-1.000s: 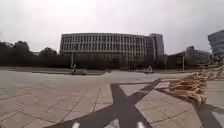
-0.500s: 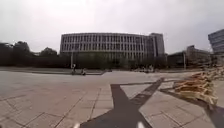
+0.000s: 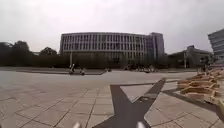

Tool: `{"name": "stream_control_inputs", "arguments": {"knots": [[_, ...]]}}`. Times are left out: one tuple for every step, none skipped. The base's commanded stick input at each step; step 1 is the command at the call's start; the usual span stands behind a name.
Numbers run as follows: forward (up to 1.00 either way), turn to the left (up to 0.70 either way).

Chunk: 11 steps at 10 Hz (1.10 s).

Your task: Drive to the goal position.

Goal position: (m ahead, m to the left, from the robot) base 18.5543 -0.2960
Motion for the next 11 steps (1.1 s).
{"name": "stream_control_inputs", "arguments": {"knots": [[0.50, 0.00], [0.50, 0.00], [0.50, 0.00], [0.50, 0.00], [0.50, 0.00], [0.50, 0.00], [0.50, 0.00], [0.50, 0.00], [0.50, 0.00], [0.50, 0.00], [0.50, 0.00]]}}
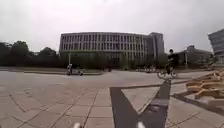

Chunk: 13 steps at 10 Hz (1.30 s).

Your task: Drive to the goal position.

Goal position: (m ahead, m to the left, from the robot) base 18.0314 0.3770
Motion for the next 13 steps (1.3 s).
{"name": "stream_control_inputs", "arguments": {"knots": [[0.50, -0.05], [0.50, -0.10], [0.50, -0.21], [0.50, -0.23], [0.50, -0.23], [0.50, -0.23], [0.50, -0.23], [0.50, -0.24], [0.50, -0.25], [0.50, -0.25], [0.50, -0.25], [0.50, -0.25], [0.50, -0.25]]}}
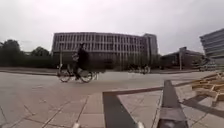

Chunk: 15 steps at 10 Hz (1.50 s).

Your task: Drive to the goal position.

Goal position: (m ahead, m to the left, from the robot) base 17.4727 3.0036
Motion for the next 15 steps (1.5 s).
{"name": "stream_control_inputs", "arguments": {"knots": [[0.50, -0.25], [0.50, -0.25], [0.50, -0.25], [0.50, -0.25], [0.50, -0.25], [0.50, -0.25], [0.50, -0.25], [0.50, -0.22], [0.50, -0.18], [0.50, -0.07], [0.50, 0.00], [0.50, 0.00], [0.50, 0.00], [0.50, 0.00], [0.50, 0.00]]}}
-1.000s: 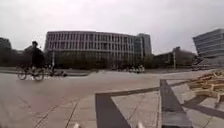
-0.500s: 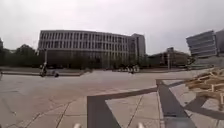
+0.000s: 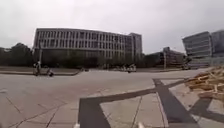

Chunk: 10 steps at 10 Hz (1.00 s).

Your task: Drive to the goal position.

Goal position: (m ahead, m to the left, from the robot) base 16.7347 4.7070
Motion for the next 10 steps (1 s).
{"name": "stream_control_inputs", "arguments": {"knots": [[0.50, 0.00], [0.50, 0.00], [0.50, 0.00], [0.50, 0.00], [0.50, 0.00], [0.50, 0.00], [0.50, 0.00], [0.50, 0.00], [0.50, 0.00], [0.50, 0.00]]}}
